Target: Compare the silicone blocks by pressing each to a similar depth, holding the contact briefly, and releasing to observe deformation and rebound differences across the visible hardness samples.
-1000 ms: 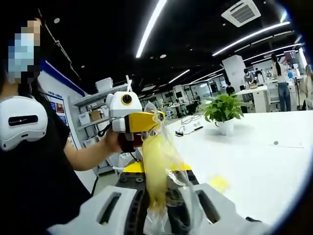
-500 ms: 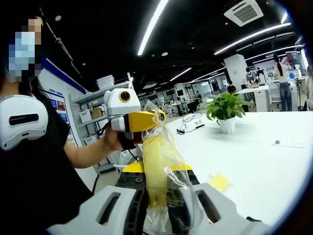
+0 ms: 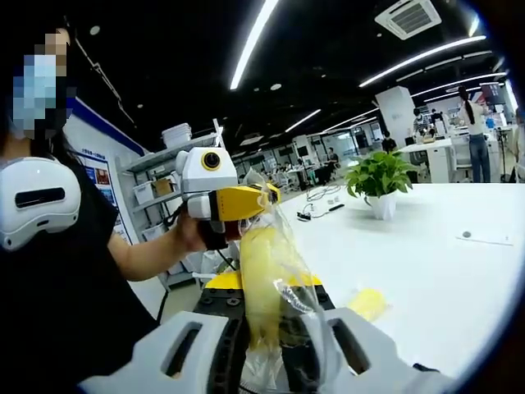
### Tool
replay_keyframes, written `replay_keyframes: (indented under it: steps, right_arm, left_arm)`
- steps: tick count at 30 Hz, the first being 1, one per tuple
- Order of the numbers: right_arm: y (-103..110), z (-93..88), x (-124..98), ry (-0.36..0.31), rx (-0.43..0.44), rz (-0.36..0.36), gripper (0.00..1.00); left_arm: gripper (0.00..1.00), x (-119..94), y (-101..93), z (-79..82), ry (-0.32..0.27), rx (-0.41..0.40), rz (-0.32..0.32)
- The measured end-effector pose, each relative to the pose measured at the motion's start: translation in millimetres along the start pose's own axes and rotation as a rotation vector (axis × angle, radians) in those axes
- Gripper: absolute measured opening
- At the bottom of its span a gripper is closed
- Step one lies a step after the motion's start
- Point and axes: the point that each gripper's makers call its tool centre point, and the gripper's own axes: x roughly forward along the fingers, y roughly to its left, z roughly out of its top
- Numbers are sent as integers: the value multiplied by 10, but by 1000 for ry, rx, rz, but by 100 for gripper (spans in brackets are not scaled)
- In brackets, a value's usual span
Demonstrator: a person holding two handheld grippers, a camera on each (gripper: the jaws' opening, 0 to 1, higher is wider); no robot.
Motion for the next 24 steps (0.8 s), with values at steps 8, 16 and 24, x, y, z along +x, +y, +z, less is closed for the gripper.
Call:
replay_keyframes:
  steps: [8,16,24]
  right_arm:
    - [14,-10,51,4,9,21,8]
    - [64,-36,82,4,5,46,8]
    - [85,-82,65,-14,8,45,8]
  left_arm:
    - [0,-27,18,-7,-8,-27,2]
    - [0,-84,-20,-25,7,-65,11]
    - [0,-76,-35,-65,44,-72,9]
